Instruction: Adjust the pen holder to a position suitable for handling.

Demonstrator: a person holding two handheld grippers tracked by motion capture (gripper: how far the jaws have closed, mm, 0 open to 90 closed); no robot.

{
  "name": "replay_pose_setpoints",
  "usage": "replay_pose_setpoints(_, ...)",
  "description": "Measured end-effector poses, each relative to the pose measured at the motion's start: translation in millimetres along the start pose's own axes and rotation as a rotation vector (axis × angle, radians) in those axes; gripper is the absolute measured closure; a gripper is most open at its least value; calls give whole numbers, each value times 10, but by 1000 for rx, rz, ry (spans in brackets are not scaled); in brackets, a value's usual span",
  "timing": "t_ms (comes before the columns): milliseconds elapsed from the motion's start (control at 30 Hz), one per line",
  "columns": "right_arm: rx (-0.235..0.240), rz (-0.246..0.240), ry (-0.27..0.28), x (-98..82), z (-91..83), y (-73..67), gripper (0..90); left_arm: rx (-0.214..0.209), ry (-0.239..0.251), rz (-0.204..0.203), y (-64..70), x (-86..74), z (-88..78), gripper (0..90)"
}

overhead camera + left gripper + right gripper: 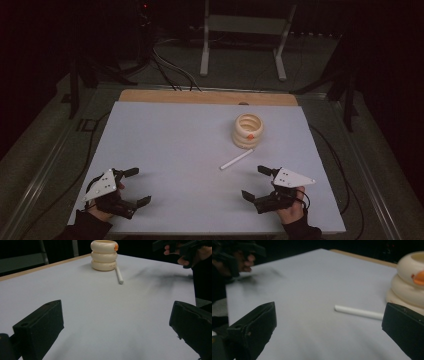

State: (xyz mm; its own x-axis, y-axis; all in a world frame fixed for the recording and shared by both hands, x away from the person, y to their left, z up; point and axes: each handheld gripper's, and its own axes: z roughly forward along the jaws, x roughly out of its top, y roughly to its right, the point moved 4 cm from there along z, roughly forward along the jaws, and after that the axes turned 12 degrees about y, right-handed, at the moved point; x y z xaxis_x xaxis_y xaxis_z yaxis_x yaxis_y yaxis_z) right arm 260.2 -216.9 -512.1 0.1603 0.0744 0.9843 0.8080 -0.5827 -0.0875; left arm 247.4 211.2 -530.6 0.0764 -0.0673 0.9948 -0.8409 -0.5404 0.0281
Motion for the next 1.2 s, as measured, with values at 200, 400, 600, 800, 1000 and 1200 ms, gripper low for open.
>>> replay_pose_setpoints(200, 12, -10, -8, 123, 34, -17, 0, 2, 2, -1, -3, 4, -7, 2)
replay_pose_setpoints(400, 17, -37, 19, 363, 71, 19, 0, 1, 2, -3, -3, 2, -4, 2)
replay_pose_setpoints(600, 12, -44, 29, 505, 102, 77, 0, 0, 0, -4, -2, -4, 2, 2)
replay_pose_setpoints(800, -4, -38, 31, 587, 163, 181, 0, 0, 3, -4, -4, 2, -4, 2)
replay_pose_setpoints(1000, -28, -34, 41, 678, 197, 304, 0, 2, 5, -4, -5, 3, -6, 2)
replay_pose_setpoints(1200, -54, -36, 42, 741, 241, 422, 0, 2, 6, -7, -8, 1, -8, 2)
